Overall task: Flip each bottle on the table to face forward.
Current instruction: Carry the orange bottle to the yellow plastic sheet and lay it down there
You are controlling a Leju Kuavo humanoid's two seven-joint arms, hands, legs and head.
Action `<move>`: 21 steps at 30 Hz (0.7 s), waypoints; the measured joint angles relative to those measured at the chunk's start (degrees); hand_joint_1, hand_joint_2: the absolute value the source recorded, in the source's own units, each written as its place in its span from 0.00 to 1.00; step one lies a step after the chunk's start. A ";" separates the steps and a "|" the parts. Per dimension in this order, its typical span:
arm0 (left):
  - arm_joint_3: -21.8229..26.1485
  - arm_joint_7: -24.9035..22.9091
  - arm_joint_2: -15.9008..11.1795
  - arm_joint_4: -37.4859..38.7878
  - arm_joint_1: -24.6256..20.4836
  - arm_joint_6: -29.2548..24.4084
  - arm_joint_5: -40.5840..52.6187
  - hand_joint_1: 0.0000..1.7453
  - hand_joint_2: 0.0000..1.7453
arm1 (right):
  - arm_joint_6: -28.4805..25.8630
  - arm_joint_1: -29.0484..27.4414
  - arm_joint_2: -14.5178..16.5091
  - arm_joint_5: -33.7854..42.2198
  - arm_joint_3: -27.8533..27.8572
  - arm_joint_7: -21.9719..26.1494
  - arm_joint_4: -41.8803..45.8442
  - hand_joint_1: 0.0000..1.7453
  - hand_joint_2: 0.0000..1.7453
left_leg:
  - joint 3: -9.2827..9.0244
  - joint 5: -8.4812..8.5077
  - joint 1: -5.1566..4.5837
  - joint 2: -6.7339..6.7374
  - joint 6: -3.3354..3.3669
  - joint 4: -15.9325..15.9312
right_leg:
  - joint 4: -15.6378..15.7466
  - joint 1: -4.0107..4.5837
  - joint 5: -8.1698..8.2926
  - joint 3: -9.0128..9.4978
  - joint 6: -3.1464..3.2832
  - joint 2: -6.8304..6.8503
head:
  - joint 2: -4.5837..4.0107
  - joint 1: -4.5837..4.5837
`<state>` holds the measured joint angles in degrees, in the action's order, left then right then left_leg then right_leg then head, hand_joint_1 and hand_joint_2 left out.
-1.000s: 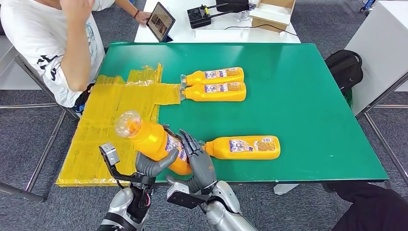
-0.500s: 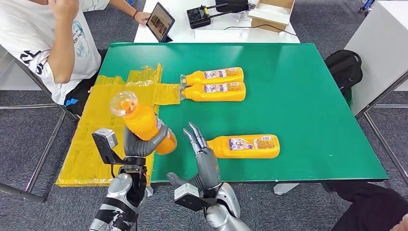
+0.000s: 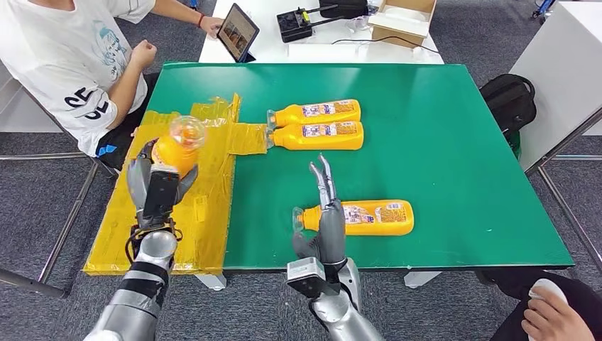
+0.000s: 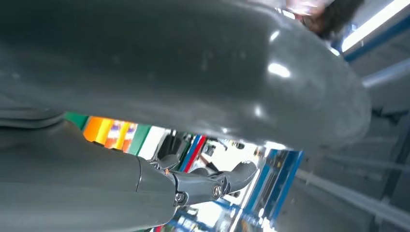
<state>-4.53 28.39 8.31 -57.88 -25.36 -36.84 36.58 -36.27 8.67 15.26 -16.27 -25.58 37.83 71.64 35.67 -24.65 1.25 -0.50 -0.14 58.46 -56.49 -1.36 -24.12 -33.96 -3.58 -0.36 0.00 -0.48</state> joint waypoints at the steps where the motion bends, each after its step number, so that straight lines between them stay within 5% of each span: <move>1: 0.16 -2.45 -0.97 1.93 -1.42 -1.48 6.41 1.00 1.00 | -0.11 -0.02 -0.01 0.61 0.19 0.02 0.56 0.00 0.00 | -0.01 0.01 0.00 0.01 -0.01 0.00 | -0.01 0.00 0.00 0.00 0.00 0.00 | 0.00 0.01; 7: 0.84 -12.14 -6.61 16.47 -10.05 1.81 31.44 1.00 1.00 | 0.01 -0.02 -0.01 2.67 1.05 0.06 3.01 0.00 0.00 | -0.05 0.07 0.02 0.01 -0.08 0.00 | -0.13 0.01 0.01 -0.02 0.01 -0.01 | 0.00 0.01; 12: 0.46 -14.21 -9.27 25.27 -14.38 10.03 35.29 1.00 1.00 | 0.79 0.04 0.01 3.08 1.51 0.07 3.63 0.00 0.00 | -0.03 0.07 0.02 0.02 -0.08 0.00 | -0.15 0.00 0.01 -0.02 0.01 -0.02 | 0.00 -0.01; 21: 0.83 -12.37 -10.79 30.46 -15.93 16.14 31.85 1.00 1.00 | 1.75 0.07 0.06 3.46 1.70 0.07 3.60 0.00 0.00 | -0.01 0.06 0.01 0.01 -0.08 0.00 | -0.14 0.00 0.00 -0.03 0.01 -0.02 | 0.00 0.00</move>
<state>-3.71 16.02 -2.48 -27.42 -41.29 -20.70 68.43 -34.52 8.74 15.32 -12.81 -23.88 37.90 75.25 35.66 -24.59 1.26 -0.49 -0.21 58.46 -56.62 -1.36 -24.12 -33.99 -3.57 -0.37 0.00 -0.48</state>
